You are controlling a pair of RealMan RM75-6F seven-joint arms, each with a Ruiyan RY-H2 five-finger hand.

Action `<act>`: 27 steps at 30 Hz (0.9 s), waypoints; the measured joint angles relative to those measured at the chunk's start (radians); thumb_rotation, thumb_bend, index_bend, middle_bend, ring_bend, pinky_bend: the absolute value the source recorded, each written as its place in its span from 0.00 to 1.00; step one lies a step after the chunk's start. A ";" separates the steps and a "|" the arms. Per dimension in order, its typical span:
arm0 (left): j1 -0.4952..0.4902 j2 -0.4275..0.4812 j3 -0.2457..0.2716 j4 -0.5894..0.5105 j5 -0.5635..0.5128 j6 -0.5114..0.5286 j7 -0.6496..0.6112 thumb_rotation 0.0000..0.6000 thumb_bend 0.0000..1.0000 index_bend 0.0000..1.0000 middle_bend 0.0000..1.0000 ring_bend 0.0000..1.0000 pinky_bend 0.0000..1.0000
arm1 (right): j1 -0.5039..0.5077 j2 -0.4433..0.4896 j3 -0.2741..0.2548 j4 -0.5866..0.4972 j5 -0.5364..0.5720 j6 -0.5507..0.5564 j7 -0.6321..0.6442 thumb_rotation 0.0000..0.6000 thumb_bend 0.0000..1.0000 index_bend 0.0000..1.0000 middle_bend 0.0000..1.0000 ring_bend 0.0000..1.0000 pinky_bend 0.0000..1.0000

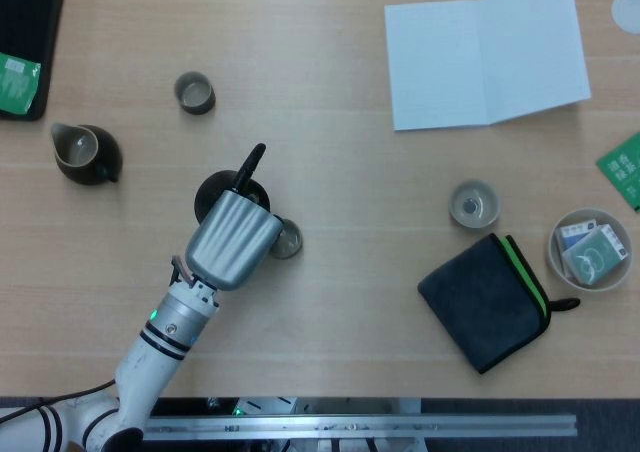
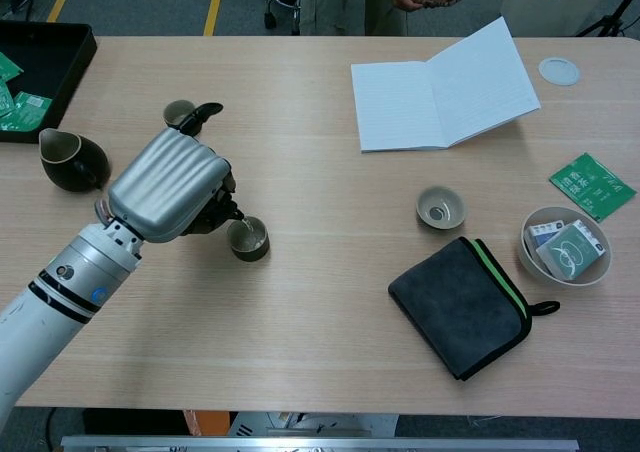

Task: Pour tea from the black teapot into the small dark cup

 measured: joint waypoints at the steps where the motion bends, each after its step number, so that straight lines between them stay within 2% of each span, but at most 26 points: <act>1: 0.000 0.000 0.000 0.002 0.003 0.000 0.000 1.00 0.34 0.96 0.99 0.79 0.10 | -0.001 0.000 0.000 0.000 0.000 0.001 0.000 1.00 0.01 0.32 0.37 0.25 0.18; 27: 0.004 0.010 -0.007 0.021 0.022 -0.016 -0.018 1.00 0.34 0.96 0.99 0.79 0.10 | -0.002 0.002 0.003 -0.008 0.001 0.003 -0.009 1.00 0.01 0.32 0.37 0.25 0.18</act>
